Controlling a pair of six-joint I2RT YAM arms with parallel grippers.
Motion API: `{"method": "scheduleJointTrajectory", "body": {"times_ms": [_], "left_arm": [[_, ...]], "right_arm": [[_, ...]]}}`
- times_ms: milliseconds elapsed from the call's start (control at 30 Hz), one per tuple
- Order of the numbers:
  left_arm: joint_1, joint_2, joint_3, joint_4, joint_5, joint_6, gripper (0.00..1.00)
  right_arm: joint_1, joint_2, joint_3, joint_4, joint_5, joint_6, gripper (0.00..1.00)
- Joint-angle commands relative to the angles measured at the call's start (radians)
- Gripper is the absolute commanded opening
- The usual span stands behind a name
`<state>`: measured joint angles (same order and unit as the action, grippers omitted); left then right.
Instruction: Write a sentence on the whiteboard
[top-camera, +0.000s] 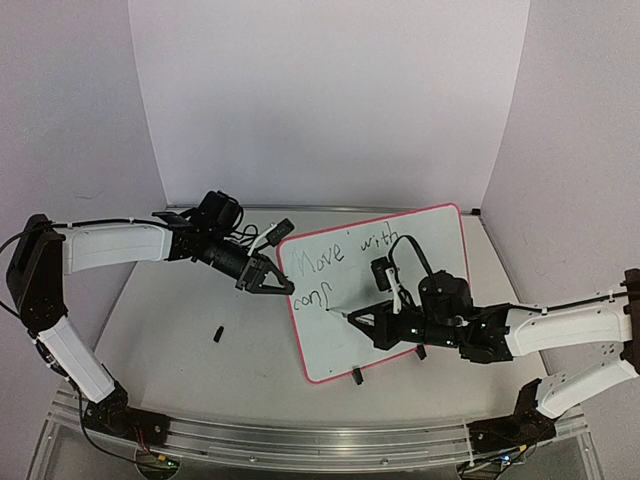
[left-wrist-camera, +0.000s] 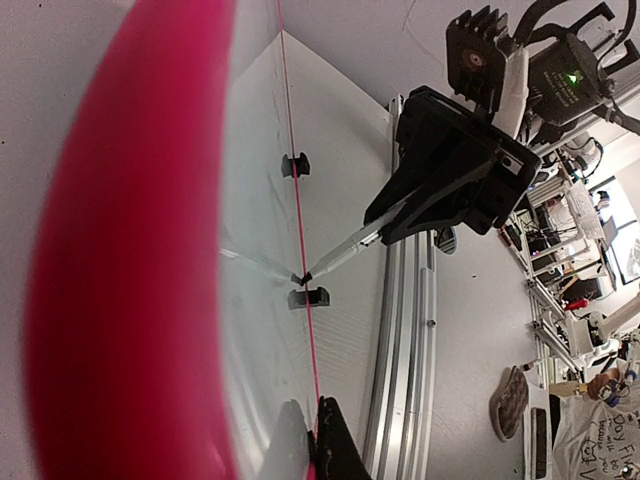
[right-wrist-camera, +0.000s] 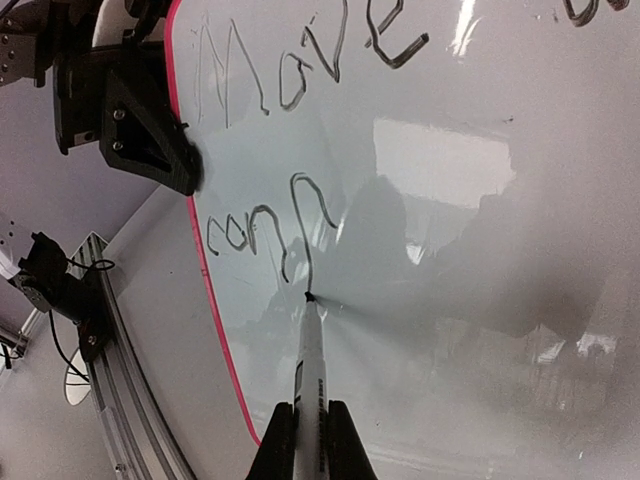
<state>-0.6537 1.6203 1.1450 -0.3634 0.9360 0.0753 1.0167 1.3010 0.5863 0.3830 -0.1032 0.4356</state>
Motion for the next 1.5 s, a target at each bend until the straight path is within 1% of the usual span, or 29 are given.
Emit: {"method": "scheduleJointTrajectory", "body": {"times_ms": [0, 333, 533, 633, 767, 1100, 1467], "left_arm": [[-0.035, 0.0, 0.025, -0.041, -0.007, 0.072, 0.0], [-0.036, 0.002, 0.025, -0.043, -0.01, 0.073, 0.0], [-0.037, -0.001, 0.026, -0.043, -0.011, 0.074, 0.0], [-0.037, -0.003, 0.025, -0.043, -0.011, 0.074, 0.0], [-0.037, -0.003, 0.026, -0.044, -0.011, 0.074, 0.0], [-0.037, 0.0, 0.025, -0.045, -0.013, 0.074, 0.0], [-0.038, 0.002, 0.025, -0.045, -0.012, 0.074, 0.0]], "right_arm": [[0.021, 0.025, -0.015, -0.051, 0.02, 0.028, 0.0], [0.033, 0.063, 0.012, 0.086, 0.015, 0.035, 0.0], [0.033, -0.011, -0.019, 0.176, -0.005, 0.056, 0.0], [0.033, -0.066, -0.042, 0.176, 0.043, 0.057, 0.0], [0.033, -0.062, -0.035, 0.135, 0.097, 0.045, 0.0], [0.033, 0.018, 0.011, 0.124, 0.085, 0.022, 0.0], [0.033, 0.038, 0.023, 0.115, 0.12, 0.018, 0.0]]}}
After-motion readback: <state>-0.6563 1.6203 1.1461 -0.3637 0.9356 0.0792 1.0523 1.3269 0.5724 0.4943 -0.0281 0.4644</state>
